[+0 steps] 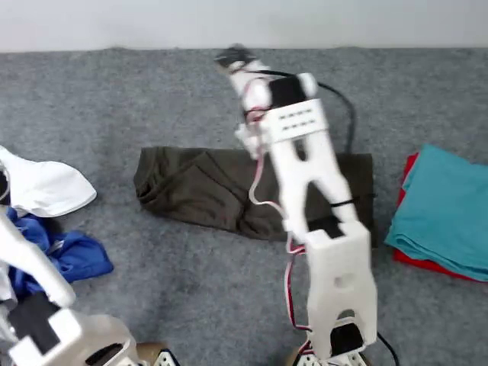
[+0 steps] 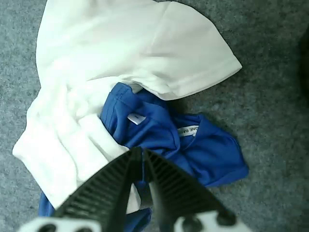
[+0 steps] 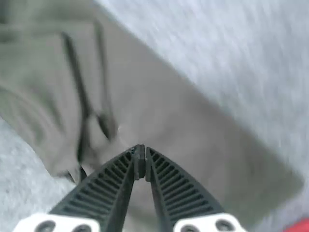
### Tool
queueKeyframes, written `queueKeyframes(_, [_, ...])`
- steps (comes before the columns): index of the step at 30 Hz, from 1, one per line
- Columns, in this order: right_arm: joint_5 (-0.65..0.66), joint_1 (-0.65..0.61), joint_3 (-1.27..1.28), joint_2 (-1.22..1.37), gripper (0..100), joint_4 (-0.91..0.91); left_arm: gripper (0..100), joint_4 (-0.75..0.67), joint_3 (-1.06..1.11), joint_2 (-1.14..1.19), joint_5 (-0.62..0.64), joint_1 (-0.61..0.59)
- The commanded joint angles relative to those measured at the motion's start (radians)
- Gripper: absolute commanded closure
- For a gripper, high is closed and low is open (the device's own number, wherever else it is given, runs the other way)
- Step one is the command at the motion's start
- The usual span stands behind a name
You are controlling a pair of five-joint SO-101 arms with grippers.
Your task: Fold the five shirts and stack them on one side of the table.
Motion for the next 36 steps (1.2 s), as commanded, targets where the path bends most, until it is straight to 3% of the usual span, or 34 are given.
queueKeyframes(1, [-0.060, 0.087, 0.124, -0.145, 90.2, 0.038, 98, 0.021, 0.036, -0.106, -0.011, 0.009])
queueKeyframes(4, [-0.109, 0.143, 0.190, -0.179, 77.5, 0.038, 98, 0.021, 0.091, -0.126, -0.061, 0.021])
queueKeyframes(6, [-0.164, 0.182, 0.210, -0.182, 75.0, 0.036, 98, 0.021, 0.110, -0.130, -0.072, 0.025])
queueKeyframes(17, [-0.236, 0.372, 0.232, -0.070, 74.9, 0.027, 98, 0.021, 0.116, -0.123, -0.072, 0.026])
queueKeyframes(25, [-0.204, 0.398, 0.319, -0.130, 74.9, 0.013, 98, 0.021, 0.116, -0.129, -0.072, 0.025])
queueKeyframes(36, [-0.189, 0.401, 0.809, -0.412, 74.8, -0.311, 98, 0.023, 0.116, -0.132, -0.072, 0.020])
